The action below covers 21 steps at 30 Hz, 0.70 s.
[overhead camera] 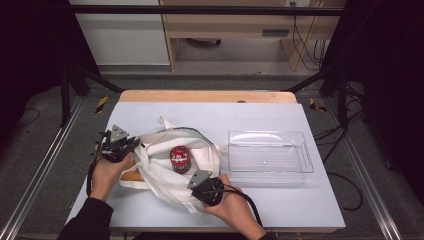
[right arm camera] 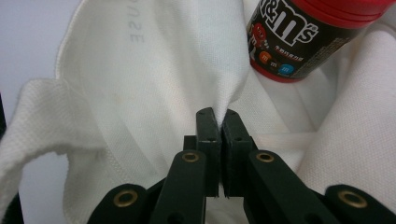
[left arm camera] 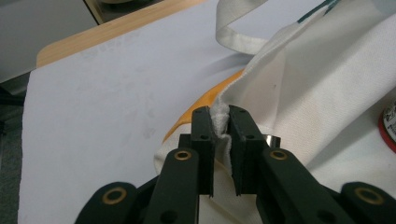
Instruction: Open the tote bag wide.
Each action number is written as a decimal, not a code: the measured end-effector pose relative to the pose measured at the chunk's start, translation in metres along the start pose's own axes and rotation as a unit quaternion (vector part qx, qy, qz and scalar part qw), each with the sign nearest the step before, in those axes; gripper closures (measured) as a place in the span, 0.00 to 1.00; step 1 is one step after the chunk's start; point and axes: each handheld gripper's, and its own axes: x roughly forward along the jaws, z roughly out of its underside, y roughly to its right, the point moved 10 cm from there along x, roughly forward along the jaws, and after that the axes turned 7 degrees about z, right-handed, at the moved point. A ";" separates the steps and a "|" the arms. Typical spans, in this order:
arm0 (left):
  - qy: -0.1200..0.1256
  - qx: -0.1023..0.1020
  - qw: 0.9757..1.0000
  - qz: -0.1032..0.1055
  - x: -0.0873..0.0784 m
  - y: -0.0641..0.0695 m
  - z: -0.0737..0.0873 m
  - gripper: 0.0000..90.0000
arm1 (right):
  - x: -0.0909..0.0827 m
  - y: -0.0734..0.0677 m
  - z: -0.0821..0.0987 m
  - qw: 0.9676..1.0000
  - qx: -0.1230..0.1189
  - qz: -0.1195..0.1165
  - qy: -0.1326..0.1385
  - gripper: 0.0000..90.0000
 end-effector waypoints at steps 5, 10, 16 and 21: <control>0.003 -0.005 1.000 0.002 0.001 0.003 0.003 0.90 | 0.000 0.000 0.001 1.000 0.003 0.002 0.001 0.97; 0.013 -0.012 1.000 0.000 -0.007 0.006 -0.002 0.88 | -0.001 -0.001 -0.003 1.000 0.009 -0.001 0.009 0.88; 0.042 0.000 0.999 -0.013 -0.031 0.019 -0.016 0.67 | -0.018 0.002 -0.015 0.999 0.021 0.003 0.027 0.67; 0.059 0.003 0.998 -0.006 -0.055 0.034 -0.020 0.57 | -0.042 0.011 -0.027 0.999 0.026 0.011 0.046 0.58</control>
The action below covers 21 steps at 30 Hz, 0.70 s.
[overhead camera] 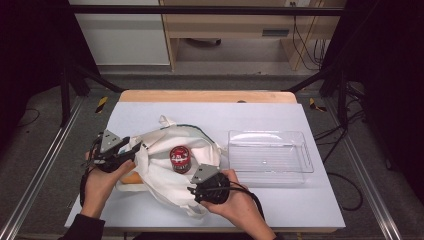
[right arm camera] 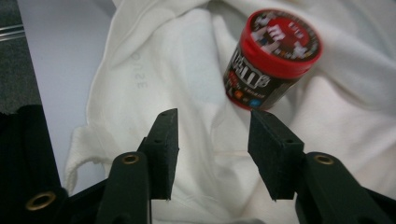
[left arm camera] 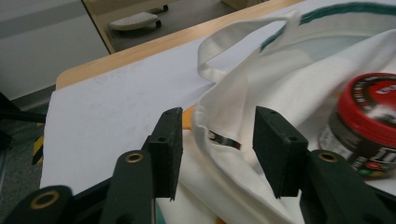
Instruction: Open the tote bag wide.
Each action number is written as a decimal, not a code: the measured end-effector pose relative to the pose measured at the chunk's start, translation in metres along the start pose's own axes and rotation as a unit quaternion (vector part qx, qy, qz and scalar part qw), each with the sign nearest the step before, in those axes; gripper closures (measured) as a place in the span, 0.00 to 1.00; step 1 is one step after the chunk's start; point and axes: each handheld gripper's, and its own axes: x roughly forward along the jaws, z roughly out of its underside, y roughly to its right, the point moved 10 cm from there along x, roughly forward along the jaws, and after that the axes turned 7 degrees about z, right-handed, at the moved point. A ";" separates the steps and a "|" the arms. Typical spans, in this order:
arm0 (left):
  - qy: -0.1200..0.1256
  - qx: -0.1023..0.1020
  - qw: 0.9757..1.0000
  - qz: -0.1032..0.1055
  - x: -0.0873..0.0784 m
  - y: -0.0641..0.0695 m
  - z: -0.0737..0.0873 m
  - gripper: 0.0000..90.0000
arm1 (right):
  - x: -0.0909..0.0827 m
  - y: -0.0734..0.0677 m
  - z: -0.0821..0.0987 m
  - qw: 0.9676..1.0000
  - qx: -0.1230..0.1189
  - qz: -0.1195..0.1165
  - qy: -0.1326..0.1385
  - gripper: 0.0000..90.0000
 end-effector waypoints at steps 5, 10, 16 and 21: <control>0.005 0.015 1.000 0.012 -0.017 0.024 0.002 0.54 | -0.021 0.023 -0.016 1.000 0.006 0.020 0.014 0.52; 0.003 0.024 1.000 0.016 -0.025 0.044 0.012 0.50 | -0.025 0.060 -0.028 0.999 0.022 0.048 0.014 0.46; -0.003 0.025 1.000 0.014 -0.028 0.053 0.028 0.47 | -0.007 0.098 -0.032 0.997 0.038 0.063 -0.020 0.35; -0.015 0.023 1.000 0.005 -0.026 0.052 0.043 0.45 | 0.015 0.115 -0.029 0.995 0.050 0.059 -0.056 0.30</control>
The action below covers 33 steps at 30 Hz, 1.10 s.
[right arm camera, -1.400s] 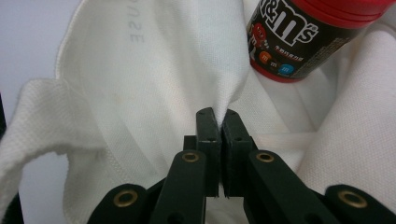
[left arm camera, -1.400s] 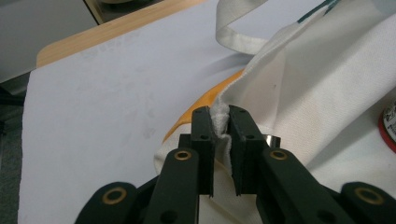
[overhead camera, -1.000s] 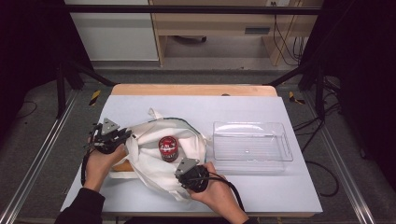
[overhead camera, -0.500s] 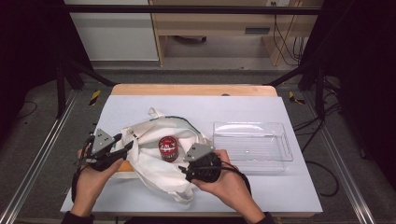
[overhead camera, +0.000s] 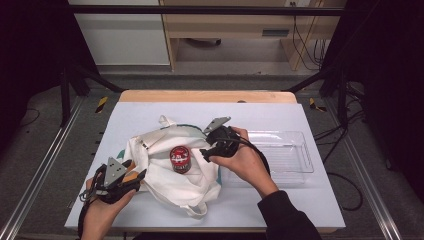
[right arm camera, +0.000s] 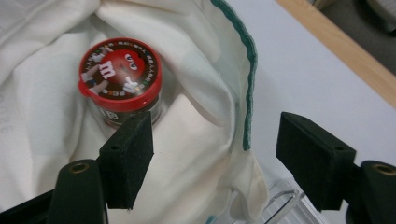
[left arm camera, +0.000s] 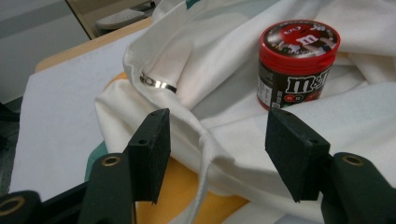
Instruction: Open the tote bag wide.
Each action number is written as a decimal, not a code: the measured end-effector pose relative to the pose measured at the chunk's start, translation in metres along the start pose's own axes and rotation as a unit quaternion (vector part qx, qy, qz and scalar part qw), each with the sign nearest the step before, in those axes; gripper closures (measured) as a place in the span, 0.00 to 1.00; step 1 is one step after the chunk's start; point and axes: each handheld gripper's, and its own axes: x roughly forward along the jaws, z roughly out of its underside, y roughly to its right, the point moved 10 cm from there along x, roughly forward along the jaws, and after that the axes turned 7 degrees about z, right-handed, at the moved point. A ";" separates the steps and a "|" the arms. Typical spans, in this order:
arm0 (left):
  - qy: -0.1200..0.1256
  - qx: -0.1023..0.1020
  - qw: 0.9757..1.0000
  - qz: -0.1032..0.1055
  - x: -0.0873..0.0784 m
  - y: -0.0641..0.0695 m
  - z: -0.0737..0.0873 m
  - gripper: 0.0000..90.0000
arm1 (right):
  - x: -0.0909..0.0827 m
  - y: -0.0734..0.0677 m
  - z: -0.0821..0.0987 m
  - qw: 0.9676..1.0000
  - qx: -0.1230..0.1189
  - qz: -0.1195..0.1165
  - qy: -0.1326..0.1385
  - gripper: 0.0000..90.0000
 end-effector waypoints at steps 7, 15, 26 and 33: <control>-0.008 0.001 1.000 0.012 0.007 0.004 0.007 0.44 | 0.027 0.008 0.006 0.999 0.008 -0.008 -0.041 0.28; -0.013 -0.007 0.999 0.034 0.013 0.011 0.011 0.43 | 0.038 -0.007 0.014 0.997 -0.005 -0.022 -0.076 0.23; -0.027 -0.001 0.999 0.046 0.017 0.015 0.016 0.52 | 0.043 -0.027 0.017 0.995 -0.034 -0.010 -0.092 0.16; -0.025 0.001 0.999 0.042 0.016 0.015 0.016 0.58 | 0.051 -0.031 0.020 0.994 -0.035 0.005 -0.099 0.12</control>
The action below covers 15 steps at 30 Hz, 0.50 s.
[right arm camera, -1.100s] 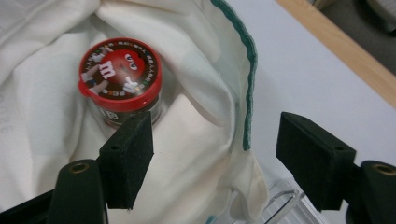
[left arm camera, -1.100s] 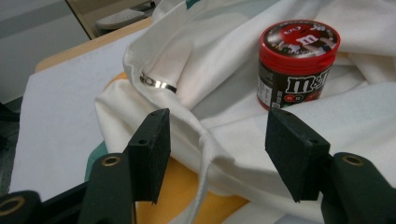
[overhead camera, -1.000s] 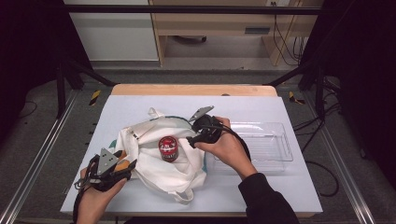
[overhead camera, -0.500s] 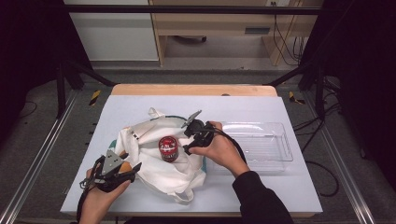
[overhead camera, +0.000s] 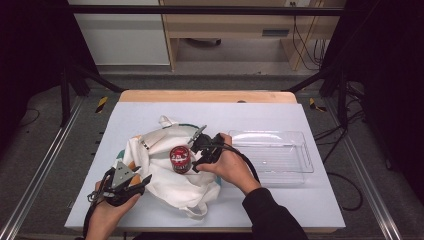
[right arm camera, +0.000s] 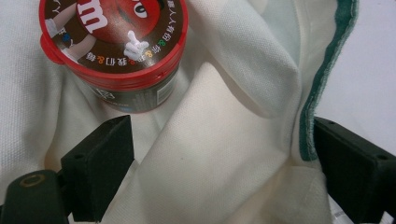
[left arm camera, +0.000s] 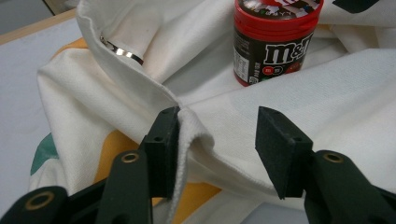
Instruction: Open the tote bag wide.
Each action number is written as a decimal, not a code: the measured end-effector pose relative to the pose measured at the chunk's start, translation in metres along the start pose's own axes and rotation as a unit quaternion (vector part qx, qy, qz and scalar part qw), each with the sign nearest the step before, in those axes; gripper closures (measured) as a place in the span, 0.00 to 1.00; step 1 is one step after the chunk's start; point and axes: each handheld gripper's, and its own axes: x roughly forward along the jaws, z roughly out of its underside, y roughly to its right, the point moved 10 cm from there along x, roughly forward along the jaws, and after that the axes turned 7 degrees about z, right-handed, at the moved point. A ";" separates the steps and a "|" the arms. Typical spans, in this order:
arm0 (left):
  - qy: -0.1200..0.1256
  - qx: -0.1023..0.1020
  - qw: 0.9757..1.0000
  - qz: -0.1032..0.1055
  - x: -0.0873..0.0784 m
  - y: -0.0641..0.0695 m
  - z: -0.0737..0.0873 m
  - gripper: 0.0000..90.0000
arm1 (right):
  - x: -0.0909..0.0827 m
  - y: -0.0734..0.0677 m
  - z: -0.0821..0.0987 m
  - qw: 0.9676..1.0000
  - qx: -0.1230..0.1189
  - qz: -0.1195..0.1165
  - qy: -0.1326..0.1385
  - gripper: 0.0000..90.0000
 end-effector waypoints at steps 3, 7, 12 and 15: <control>0.003 -0.004 1.000 -0.001 0.000 0.000 0.000 0.60 | 0.003 -0.002 0.001 1.000 -0.003 0.005 -0.008 0.13; 0.004 -0.002 1.000 0.000 0.000 0.000 -0.001 0.65 | 0.007 -0.005 0.001 1.000 -0.011 0.011 -0.018 0.13; 0.006 -0.004 1.000 0.001 -0.001 -0.001 0.000 0.66 | 0.011 -0.009 0.003 0.999 -0.027 0.023 -0.029 0.23; 0.005 -0.004 1.000 0.000 -0.001 -0.001 0.000 0.67 | 0.012 -0.007 0.006 0.998 -0.037 0.032 -0.038 0.32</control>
